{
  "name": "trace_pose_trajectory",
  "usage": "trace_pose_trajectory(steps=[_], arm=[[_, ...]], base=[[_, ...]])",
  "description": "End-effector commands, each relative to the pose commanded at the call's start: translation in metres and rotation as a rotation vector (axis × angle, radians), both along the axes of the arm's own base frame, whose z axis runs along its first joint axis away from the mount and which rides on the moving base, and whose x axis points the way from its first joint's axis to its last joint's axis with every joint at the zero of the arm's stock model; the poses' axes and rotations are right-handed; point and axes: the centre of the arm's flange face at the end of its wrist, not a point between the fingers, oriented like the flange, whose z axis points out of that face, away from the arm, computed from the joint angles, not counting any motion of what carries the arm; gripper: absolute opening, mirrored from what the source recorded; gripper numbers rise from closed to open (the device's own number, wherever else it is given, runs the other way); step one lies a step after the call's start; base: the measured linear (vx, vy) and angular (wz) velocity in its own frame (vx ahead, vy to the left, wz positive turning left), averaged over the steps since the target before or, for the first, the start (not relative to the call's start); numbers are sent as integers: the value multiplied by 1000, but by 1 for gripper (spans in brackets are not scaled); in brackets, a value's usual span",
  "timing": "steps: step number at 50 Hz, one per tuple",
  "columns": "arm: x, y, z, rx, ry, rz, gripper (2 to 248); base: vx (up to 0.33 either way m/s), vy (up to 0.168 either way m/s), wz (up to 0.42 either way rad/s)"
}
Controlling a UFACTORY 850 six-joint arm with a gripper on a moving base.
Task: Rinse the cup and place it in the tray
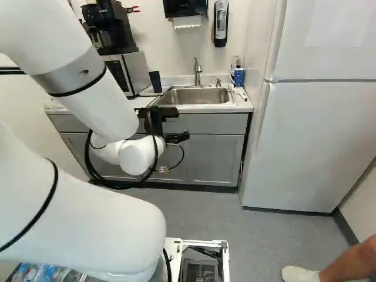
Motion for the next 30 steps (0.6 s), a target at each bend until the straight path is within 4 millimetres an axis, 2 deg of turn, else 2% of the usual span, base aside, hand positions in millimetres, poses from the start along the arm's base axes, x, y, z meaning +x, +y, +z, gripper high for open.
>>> trace_pose_trajectory(steps=[30], arm=[[-11, 1, -7, 0, -26, 5, 247]], base=[[0, 0, 0]])
